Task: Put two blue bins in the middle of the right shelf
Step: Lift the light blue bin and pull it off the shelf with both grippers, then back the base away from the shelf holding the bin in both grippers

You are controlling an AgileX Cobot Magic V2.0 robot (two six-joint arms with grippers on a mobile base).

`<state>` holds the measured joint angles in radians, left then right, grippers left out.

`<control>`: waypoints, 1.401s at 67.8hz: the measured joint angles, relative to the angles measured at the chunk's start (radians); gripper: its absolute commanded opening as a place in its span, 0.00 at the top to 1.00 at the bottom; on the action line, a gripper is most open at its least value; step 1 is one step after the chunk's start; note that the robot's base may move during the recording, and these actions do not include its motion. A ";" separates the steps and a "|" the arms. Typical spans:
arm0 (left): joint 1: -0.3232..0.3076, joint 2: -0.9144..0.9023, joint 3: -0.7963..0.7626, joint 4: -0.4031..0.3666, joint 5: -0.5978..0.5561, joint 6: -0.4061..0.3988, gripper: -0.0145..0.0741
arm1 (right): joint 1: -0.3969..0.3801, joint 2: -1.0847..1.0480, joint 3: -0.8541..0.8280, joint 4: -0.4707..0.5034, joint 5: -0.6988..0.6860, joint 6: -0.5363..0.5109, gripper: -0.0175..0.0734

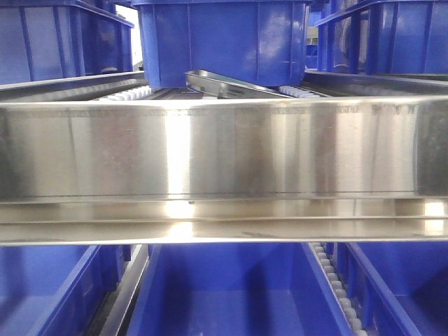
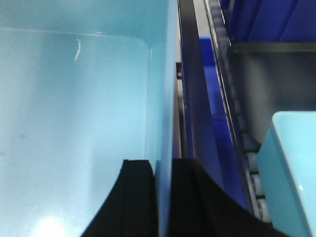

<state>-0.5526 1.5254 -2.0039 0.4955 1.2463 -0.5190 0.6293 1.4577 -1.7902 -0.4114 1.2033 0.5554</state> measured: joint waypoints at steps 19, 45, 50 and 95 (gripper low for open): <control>-0.006 0.000 -0.039 0.016 0.002 -0.004 0.96 | 0.000 -0.003 -0.070 -0.010 -0.006 0.000 0.99; -0.006 0.000 -0.039 0.016 0.002 -0.004 0.96 | 0.000 -0.003 -0.074 -0.033 -0.050 0.000 0.99; -0.006 0.000 -0.039 0.016 0.002 -0.004 0.96 | 0.000 -0.003 -0.074 -0.033 -0.052 0.000 0.99; -0.006 0.000 -0.039 0.016 0.002 -0.006 0.96 | 0.000 -0.003 -0.074 -0.055 -0.068 0.000 0.99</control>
<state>-0.5581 1.5254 -2.0433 0.5114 1.2482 -0.5246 0.6293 1.4545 -1.8640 -0.4662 1.1358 0.5554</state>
